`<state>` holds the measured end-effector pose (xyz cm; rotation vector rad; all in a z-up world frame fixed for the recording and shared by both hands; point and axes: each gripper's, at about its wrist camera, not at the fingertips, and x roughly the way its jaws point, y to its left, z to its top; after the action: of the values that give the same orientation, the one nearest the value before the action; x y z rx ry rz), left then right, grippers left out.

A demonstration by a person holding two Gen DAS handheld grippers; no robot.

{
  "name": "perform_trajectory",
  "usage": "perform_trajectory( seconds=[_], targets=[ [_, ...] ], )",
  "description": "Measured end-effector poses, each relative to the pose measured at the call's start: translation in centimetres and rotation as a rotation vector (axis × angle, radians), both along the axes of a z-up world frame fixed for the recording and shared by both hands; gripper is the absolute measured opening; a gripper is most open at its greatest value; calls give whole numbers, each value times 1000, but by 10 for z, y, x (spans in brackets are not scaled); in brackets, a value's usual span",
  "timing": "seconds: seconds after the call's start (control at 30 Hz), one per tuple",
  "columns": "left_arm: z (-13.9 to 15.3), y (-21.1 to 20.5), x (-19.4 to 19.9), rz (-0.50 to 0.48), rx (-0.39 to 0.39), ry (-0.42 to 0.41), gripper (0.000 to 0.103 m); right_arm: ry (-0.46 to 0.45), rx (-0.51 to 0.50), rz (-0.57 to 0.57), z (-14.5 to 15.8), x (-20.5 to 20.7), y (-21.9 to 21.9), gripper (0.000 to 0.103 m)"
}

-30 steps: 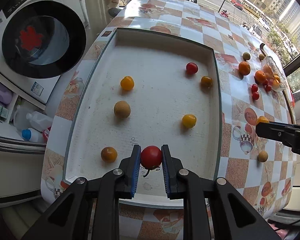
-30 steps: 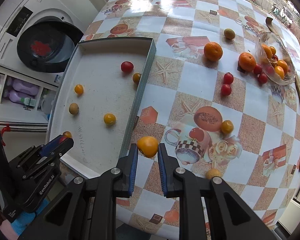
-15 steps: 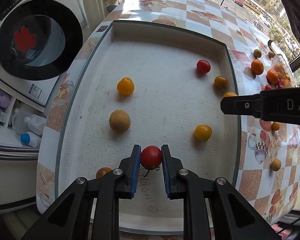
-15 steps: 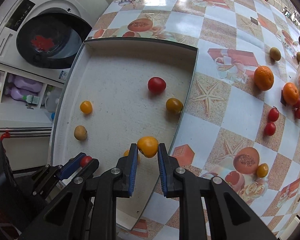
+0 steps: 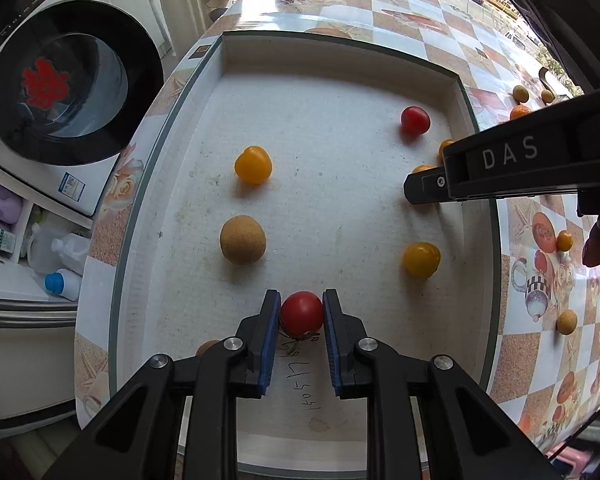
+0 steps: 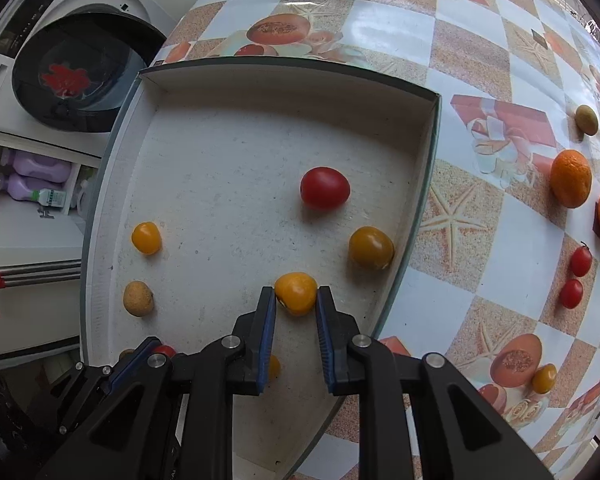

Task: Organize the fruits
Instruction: 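Carry both tomatoes into the white tray and open both tools, then withdraw both open tools from the tray toward the fruits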

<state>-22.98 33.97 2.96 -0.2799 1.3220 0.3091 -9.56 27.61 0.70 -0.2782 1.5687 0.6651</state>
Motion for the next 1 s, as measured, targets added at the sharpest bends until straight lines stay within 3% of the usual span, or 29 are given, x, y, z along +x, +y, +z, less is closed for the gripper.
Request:
perform_trajectory(
  seconds=[0.07,0.1,0.13,0.17,0.23,0.4,0.7,1.0],
  targets=[
    [0,0,-1,-3,1,-7,56,-6,-2,10,0,0,3,23],
    [3,0,-3,-1,11,-28,76,-3,-1,11,-1,0,4,24],
    [6,-1,-5,-2,25,-48,79,4,5,9,0,0,3,27],
    [8,-1,-5,-9,31,-53,79,14,14,6,1,0,3,30],
    [8,-1,-4,-19,29,-38,79,20,29,0,1,1,6,51],
    [9,0,-5,-20,24,-18,79,37,103,-44,16,4,2,81],
    [19,-9,-2,-50,48,-4,79,-14,121,-171,46,13,-46,82],
    [46,-42,22,-133,70,-43,79,-120,-15,-296,56,5,-160,82]
  ],
)
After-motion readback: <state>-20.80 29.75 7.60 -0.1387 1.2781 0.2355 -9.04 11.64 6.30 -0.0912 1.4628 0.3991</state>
